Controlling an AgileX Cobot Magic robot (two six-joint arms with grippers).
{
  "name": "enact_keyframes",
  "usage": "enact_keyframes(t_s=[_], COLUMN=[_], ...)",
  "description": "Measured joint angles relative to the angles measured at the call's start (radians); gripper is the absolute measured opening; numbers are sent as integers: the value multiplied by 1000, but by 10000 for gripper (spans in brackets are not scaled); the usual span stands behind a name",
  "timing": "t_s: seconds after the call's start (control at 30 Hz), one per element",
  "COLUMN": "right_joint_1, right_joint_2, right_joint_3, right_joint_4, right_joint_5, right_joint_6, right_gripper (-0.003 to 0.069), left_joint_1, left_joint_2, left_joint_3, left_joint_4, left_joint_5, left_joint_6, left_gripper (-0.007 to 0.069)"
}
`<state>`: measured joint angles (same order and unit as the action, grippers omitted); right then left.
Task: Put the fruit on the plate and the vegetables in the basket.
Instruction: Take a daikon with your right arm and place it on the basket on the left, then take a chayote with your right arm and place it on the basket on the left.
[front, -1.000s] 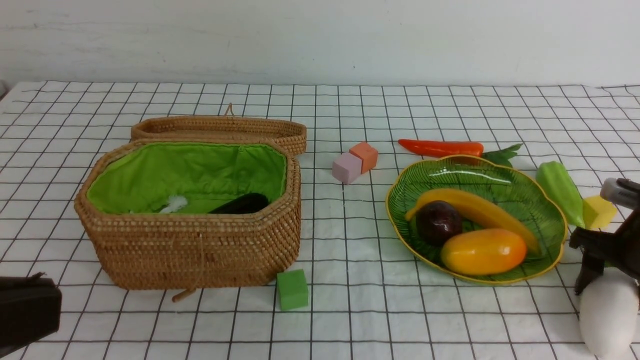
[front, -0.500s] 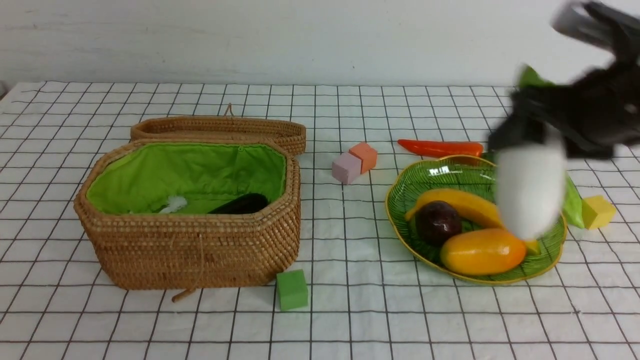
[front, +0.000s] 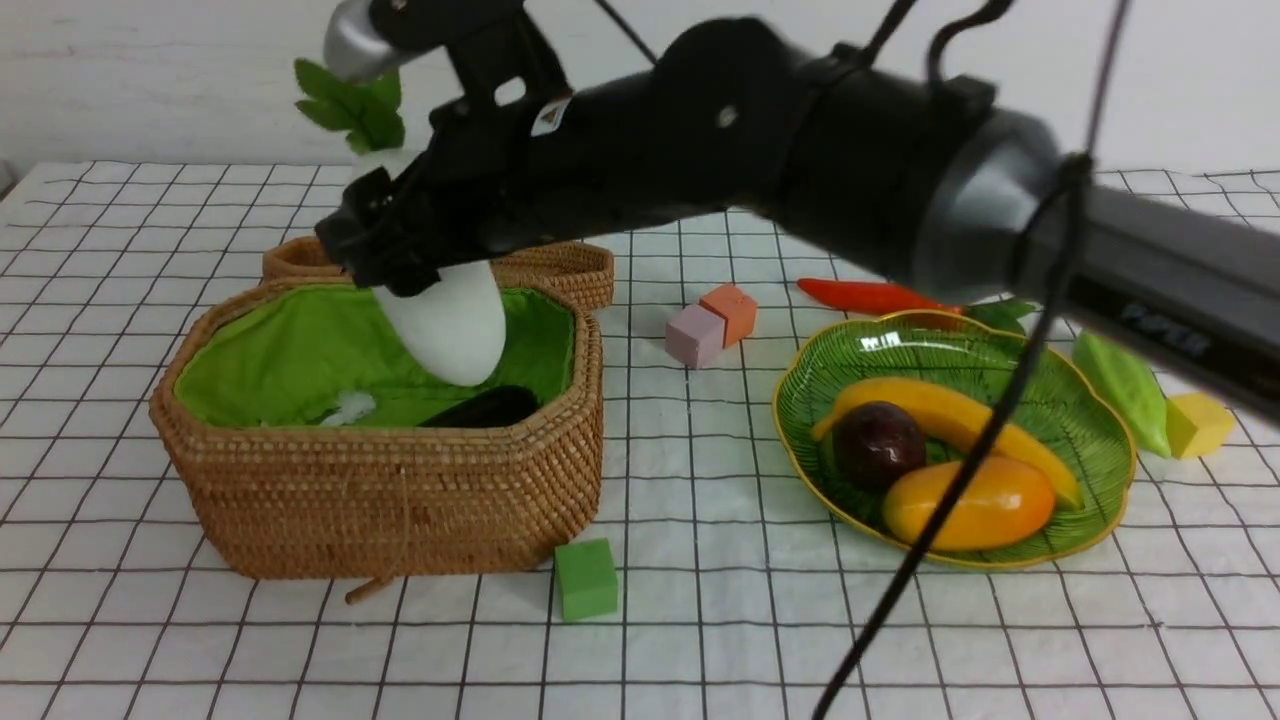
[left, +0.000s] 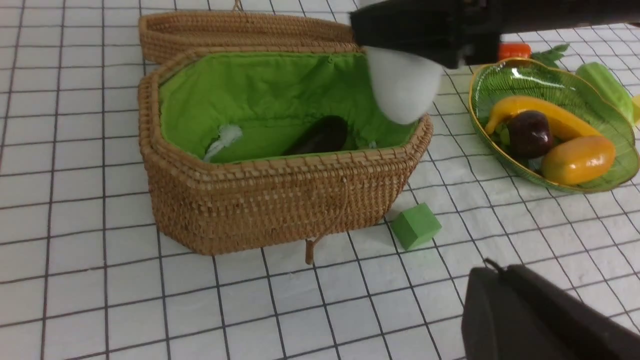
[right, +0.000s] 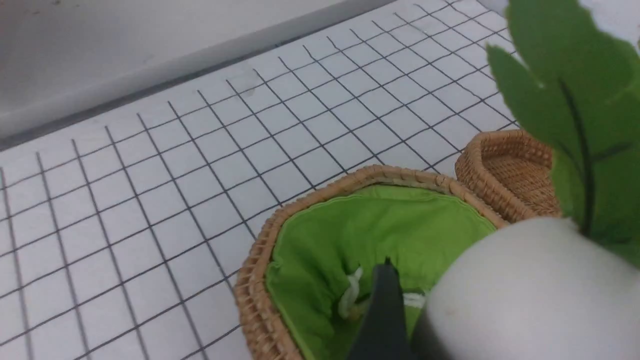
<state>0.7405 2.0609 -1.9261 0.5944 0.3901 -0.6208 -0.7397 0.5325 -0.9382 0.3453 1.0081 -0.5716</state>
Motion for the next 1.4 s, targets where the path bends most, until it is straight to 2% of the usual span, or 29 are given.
enact_keyframes(t_s=[0.13, 0.23, 0.37, 0.47, 0.5, 0.53, 0.57, 0.67, 0.73, 0.8, 0.87, 0.9, 0.93, 1.0, 1.03, 1.07, 1.13, 1.2, 1.27, 1.33, 1.4], right_joint_1=[1, 1, 1, -22, -25, -55, -80, -168, -250, -320, -368, -446, -455, -581, -591, -670, -760, -803, -864, -872, -874], right_joint_2=[32, 9, -70, -207, -225, -297, -336, -408, -430, -429, -429, -429, -429, -427, -427, -418, -398, -374, -313, -281, -211], right_joint_3=[-12, -15, -15, -17, -17, -20, -23, -29, -29, -25, -13, 15, 19, 95, 110, 174, 248, 290, 340, 346, 346], right_joint_4=[-45, -65, -84, -162, -169, -233, -278, -406, -475, -511, -525, -531, -531, -535, -535, -539, -531, -511, -434, -408, -371], right_joint_5=[-56, -53, 23, 227, 227, 367, 446, 641, 784, 846, 857, 859, 859, 858, 858, 856, 837, 793, 694, 647, 533], right_joint_6=[-1, -1, 0, 31, 36, 89, 132, 244, 305, 342, 363, 387, 395, 442, 448, 464, 483, 494, 506, 506, 506], right_gripper=[664, 673, 617, 478, 467, 371, 304, 119, 20, -6, -6, -1, 0, 18, 20, 37, 71, 101, 199, 243, 370], left_joint_1=[0, 0, 0, 0, 0, 0, 0, 0, 0, 0, 0, 0, 0, 0, 0, 0, 0, 0, 0, 0, 0], left_joint_2=[0, 0, 0, 0, 0, 0, 0, 0, 0, 0, 0, 0, 0, 0, 0, 0, 0, 0, 5, 12, 29], left_joint_3=[0, 0, 0, 0, 0, 0, 0, 0, 0, 0, 0, 0, 0, 0, 0, 0, 0, 0, 0, 0, 0], left_joint_4=[-34, -46, -51, -93, -103, -149, -182, -277, -357, -422, -444, -470, -473, -493, -493, -497, -497, -497, -497, -497, -497], left_joint_5=[0, 0, -15, -40, -45, -66, -83, -133, -172, -202, -215, -232, -234, -255, -257, -262, -267, -271, -291, -306, -337], left_joint_6=[31, 40, 44, 96, 107, 163, 202, 305, 381, 443, 468, 500, 504, 534, 535, 540, 542, 544, 546, 546, 546], left_gripper=[-3, -3, -3, -3, -3, -3, -3, -3, -3, -3, -3, -3, -3, -3, -3, -3, -3, -3, -3, -3, -3])
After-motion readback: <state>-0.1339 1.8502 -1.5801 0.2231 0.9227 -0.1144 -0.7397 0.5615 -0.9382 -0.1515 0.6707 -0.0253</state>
